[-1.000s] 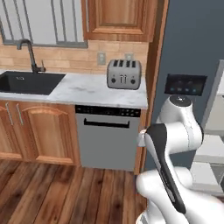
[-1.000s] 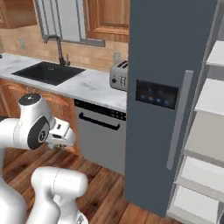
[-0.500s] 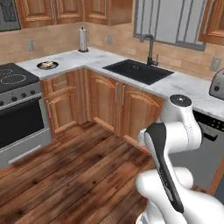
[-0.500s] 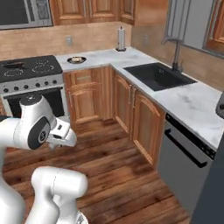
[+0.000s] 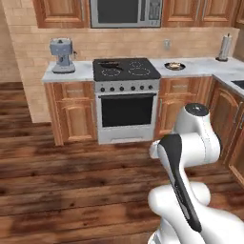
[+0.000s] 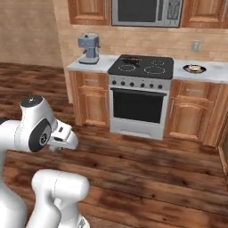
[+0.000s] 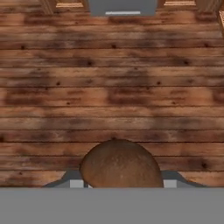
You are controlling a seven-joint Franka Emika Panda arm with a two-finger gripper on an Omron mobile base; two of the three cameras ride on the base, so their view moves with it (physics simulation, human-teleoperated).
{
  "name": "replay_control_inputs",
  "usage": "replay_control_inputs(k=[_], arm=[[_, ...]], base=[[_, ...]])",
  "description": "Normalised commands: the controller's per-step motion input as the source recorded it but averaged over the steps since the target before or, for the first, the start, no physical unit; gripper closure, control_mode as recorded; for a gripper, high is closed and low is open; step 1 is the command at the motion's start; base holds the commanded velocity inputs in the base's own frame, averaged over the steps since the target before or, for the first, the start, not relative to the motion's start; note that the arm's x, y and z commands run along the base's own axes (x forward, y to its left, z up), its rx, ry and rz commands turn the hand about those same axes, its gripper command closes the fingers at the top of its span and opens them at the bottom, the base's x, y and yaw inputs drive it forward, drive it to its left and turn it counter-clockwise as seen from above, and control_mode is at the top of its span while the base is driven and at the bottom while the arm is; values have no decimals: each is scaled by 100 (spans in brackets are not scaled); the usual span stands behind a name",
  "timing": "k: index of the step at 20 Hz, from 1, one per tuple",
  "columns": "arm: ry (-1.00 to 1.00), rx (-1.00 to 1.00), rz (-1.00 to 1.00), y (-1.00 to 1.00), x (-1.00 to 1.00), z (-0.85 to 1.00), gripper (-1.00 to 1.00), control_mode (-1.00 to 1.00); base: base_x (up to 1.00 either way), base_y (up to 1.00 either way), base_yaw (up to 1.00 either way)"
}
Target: Place the cold items (tomato and mushroom) from the fridge in one tupperware on the dining counter. Place the warm items (kebab skewer and hot dog) in the stove area in another tupperware.
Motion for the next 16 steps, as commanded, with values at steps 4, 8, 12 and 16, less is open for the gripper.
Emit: replay_control_inputs(k=[4,8,12,16], arm=[[0,0,0,0,0,0,100,100],[0,0,0,0,0,0,100,100],[0,0,0,0,0,0,100,100],[0,0,0,0,0,0,100,100]], base=[[0,34,99],[0,64,90],[0,77,85],[5,96,74]])
